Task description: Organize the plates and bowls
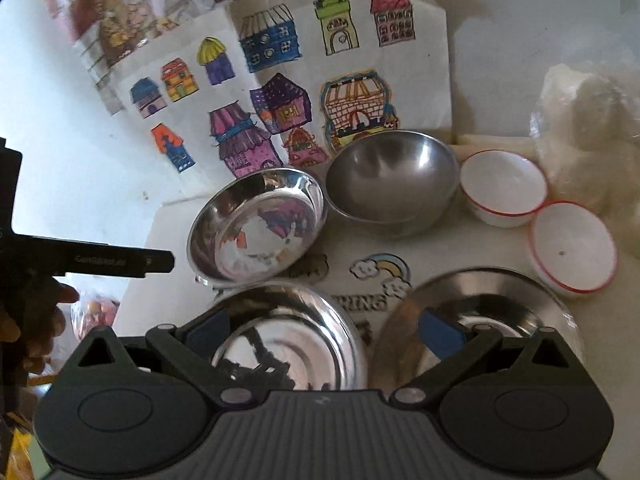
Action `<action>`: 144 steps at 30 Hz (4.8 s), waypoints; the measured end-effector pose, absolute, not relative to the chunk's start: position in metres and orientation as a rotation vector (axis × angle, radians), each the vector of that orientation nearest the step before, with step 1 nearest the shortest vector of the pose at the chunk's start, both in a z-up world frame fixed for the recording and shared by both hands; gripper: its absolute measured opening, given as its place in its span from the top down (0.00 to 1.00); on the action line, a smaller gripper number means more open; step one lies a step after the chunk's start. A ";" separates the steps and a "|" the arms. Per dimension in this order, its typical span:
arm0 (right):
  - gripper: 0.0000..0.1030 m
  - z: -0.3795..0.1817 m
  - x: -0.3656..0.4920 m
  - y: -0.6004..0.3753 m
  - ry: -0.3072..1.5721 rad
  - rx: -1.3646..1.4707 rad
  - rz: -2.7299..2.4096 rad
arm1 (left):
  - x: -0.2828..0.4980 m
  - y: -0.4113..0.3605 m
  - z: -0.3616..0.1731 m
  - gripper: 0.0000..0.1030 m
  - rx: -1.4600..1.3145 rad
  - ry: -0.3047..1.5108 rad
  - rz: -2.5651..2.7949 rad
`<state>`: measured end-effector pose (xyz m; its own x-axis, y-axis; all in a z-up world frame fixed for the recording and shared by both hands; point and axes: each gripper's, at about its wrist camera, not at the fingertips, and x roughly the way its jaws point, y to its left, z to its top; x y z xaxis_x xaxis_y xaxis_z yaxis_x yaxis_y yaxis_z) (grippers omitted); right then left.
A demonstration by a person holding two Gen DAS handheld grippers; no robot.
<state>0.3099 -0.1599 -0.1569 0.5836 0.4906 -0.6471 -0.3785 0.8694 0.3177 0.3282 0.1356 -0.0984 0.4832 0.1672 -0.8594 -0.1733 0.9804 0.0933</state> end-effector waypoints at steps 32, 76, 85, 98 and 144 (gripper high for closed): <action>0.73 -0.191 0.395 -0.110 0.927 0.275 0.477 | 0.401 0.175 -0.142 0.61 -0.202 1.155 0.089; 0.84 -0.150 0.290 -0.154 0.889 0.176 0.530 | 0.287 0.117 -0.103 0.85 -0.162 1.094 -0.001; 0.83 -0.156 0.272 -0.163 0.947 0.143 0.540 | 0.264 0.098 -0.109 0.83 -0.098 1.128 -0.010; 0.82 -0.163 0.265 -0.166 0.993 0.123 0.538 | 0.259 0.080 -0.111 0.81 0.003 1.148 -0.024; 0.10 -0.138 0.241 -0.210 0.938 0.143 0.476 | 0.276 0.059 -0.093 0.04 -0.051 1.075 -0.062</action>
